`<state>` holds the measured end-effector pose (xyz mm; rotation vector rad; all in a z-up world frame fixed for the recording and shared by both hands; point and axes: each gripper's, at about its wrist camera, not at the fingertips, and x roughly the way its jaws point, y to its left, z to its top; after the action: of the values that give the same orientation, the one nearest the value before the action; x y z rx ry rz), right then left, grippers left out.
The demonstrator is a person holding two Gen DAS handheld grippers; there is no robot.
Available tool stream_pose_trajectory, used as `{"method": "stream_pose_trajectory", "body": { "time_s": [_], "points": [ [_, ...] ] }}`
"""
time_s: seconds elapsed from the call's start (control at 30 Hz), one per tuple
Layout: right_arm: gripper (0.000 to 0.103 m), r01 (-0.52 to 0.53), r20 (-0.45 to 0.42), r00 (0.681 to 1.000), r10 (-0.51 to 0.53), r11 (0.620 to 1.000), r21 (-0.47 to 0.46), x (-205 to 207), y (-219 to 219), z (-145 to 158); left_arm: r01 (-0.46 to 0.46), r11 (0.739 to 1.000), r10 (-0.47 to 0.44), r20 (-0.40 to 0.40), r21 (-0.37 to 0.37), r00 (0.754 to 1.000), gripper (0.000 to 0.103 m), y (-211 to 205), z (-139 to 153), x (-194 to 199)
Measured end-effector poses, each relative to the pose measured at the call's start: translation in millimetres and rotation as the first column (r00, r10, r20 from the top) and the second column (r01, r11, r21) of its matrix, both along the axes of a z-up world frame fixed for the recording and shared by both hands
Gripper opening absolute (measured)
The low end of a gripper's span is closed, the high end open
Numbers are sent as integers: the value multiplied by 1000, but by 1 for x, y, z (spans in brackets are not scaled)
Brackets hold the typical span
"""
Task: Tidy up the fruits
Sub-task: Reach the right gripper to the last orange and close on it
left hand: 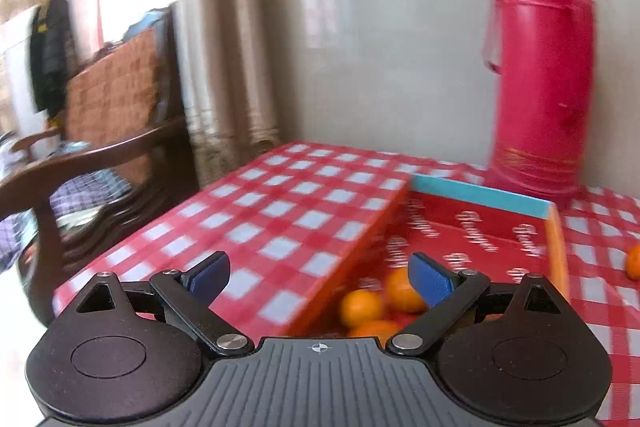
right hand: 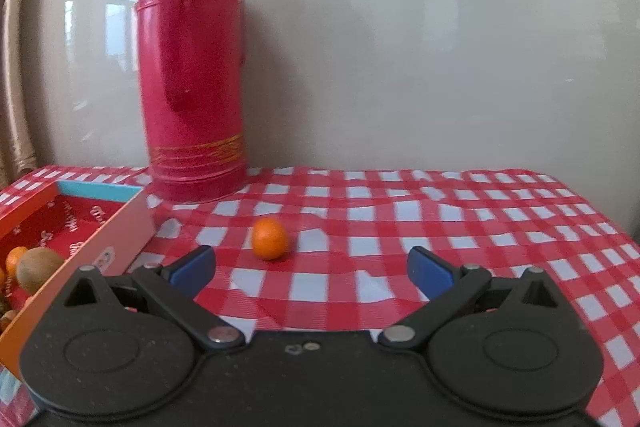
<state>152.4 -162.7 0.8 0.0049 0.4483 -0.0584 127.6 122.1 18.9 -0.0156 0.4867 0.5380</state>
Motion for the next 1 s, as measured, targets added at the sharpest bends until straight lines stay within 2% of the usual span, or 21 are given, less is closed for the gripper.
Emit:
{"method": "stream_pose_trajectory", "body": {
  "time_s": [0.13,0.27,0.47,0.57,0.67,0.93,1.0],
  "points": [
    [97,-33,-29,999,33,999,0,11,8,-4,-119,993,118,9,15,993,95,25,-8,-24],
    [97,-64,-56,996,63,998,-6,26,15,-8,-219,975,217,37,50,975,96,45,-18,-48],
    [89,-89,-101,991,88,996,-3,49,17,-15,-326,943,320,93,60,943,100,61,-25,-70],
    [80,-88,-134,986,94,995,49,63,14,-19,-352,935,346,110,36,932,103,67,-27,-74],
    [77,-76,-170,981,93,992,101,78,14,-26,-356,934,352,116,22,929,103,71,-28,-78],
    [61,-64,-211,974,78,996,70,110,21,-34,-366,930,358,134,41,924,103,75,-29,-80],
    [51,-64,-218,973,80,995,80,116,19,-36,-370,928,364,127,31,923,103,77,-29,-80]
  ]
}}
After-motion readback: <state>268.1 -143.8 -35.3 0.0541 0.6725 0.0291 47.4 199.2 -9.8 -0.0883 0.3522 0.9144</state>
